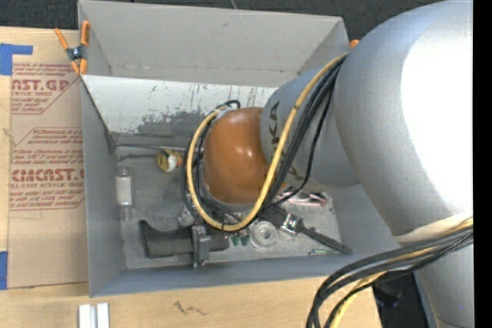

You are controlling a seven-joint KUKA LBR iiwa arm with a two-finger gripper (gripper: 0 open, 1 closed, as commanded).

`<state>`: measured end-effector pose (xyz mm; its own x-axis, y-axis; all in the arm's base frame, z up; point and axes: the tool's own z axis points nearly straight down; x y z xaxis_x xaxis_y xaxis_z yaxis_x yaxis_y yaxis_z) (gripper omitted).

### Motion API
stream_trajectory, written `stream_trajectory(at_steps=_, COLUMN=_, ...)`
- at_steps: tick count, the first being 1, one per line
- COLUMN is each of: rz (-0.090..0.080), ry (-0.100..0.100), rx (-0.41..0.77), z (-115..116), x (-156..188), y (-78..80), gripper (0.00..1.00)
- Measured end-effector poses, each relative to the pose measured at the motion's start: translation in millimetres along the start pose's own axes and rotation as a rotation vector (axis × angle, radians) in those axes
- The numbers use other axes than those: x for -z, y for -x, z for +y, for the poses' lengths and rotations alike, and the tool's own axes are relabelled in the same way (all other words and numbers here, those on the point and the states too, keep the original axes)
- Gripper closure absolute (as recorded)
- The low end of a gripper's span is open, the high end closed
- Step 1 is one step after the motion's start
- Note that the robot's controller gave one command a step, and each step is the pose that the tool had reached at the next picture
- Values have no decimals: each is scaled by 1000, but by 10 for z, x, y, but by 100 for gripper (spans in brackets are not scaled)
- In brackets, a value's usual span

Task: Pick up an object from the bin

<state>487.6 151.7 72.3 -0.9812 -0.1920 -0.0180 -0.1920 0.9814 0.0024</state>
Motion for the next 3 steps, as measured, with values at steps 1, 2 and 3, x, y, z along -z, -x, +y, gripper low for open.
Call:
stream_trajectory(at_steps=1, rz=0, ry=0, rx=0, z=0, x=0, y=0, gripper=100)
stream_trajectory(at_steps=2, rz=4, ry=0, rx=0, z=0, x=25, y=-5, gripper=100)
stream_trajectory(at_steps=3, rz=16, ry=-2, rx=1, z=-1, x=104, y=-22, gripper=100)
